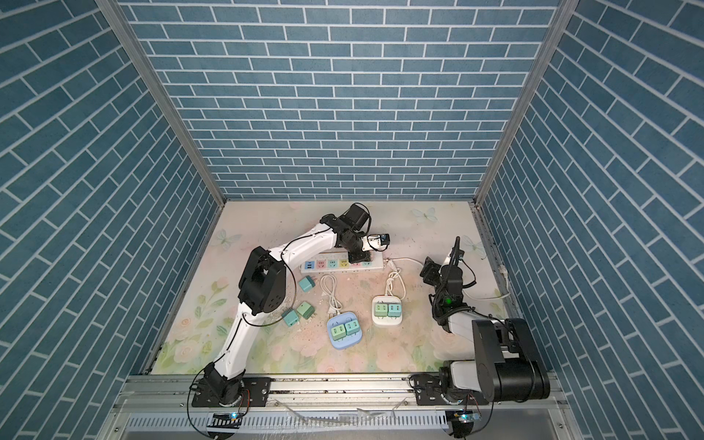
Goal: Insert plugs into power strip
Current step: Insert the plug into the socket.
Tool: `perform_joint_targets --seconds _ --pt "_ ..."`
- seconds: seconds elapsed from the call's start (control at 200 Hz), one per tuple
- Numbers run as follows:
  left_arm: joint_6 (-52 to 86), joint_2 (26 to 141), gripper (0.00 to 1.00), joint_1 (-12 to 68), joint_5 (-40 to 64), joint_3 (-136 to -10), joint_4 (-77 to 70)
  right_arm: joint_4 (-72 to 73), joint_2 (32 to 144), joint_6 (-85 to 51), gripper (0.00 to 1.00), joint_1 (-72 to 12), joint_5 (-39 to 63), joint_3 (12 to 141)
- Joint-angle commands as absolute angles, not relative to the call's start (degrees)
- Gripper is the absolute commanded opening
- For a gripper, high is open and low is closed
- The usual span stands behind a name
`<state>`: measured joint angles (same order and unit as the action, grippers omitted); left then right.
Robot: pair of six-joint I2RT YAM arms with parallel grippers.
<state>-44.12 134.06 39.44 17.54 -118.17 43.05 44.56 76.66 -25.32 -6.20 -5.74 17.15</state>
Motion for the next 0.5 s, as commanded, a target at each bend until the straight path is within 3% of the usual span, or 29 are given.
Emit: perform_joint_targets --seconds 0.0,0.495 --pt "-43.1 135.0 0.0 39.1 18.7 -119.1 45.3 44.6 77.3 -26.8 0.77 -6.0 -5.4 18.5" --pt "-31.9 127.1 0.0 39.9 20.0 -104.6 34.7 44.9 77.3 -26.8 0.77 -6.0 -5.1 18.5"
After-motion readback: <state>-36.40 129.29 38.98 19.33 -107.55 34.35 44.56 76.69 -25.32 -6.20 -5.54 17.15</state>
